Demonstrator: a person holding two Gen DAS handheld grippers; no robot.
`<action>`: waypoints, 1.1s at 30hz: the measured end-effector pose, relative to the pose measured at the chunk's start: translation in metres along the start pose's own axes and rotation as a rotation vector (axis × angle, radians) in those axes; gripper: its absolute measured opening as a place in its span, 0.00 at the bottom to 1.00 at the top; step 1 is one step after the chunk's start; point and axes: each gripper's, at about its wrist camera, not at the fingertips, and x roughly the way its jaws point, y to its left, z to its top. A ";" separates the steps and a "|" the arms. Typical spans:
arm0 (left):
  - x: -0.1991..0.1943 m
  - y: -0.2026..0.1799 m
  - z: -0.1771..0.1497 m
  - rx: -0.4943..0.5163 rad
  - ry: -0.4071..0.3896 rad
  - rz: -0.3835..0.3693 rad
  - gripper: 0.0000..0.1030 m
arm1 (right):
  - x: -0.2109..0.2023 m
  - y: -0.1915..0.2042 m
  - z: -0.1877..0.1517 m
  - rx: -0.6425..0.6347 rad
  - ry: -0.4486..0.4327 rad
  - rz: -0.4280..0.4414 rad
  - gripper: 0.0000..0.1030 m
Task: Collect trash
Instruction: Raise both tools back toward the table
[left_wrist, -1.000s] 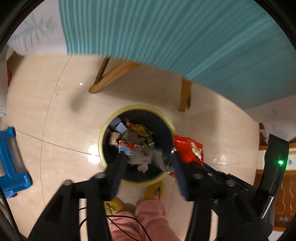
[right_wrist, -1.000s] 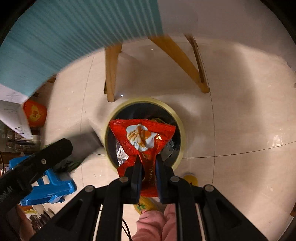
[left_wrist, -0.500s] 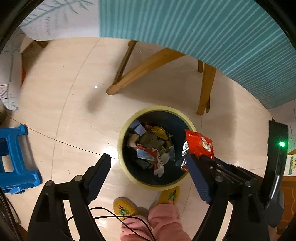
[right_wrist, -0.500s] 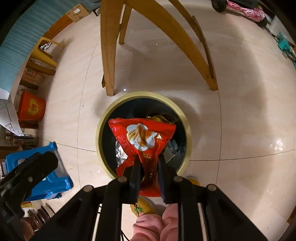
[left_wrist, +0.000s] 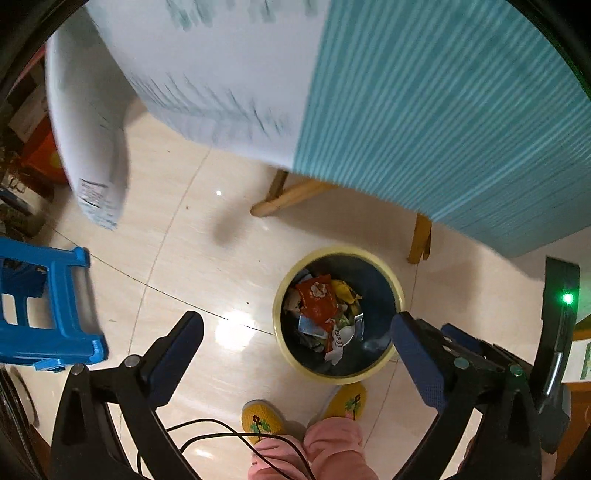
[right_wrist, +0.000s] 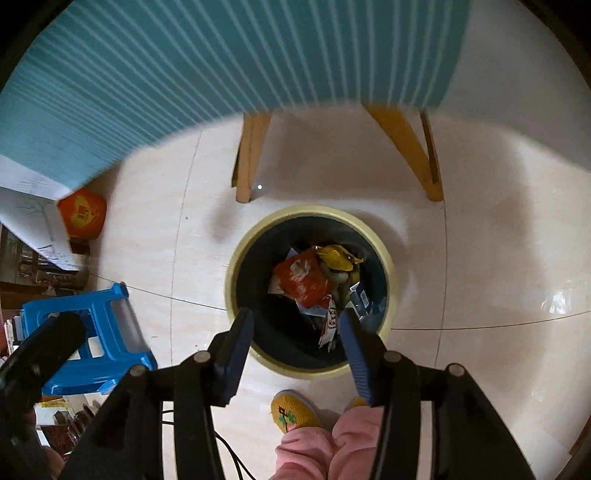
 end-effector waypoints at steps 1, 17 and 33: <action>-0.011 0.001 0.002 -0.001 -0.005 0.001 0.98 | -0.011 0.003 0.000 -0.002 -0.005 0.000 0.48; -0.239 -0.013 0.043 0.105 -0.166 -0.071 0.98 | -0.232 0.064 -0.005 -0.040 -0.139 0.045 0.48; -0.387 0.000 0.122 0.170 -0.428 -0.044 0.98 | -0.393 0.133 0.057 -0.116 -0.429 0.096 0.58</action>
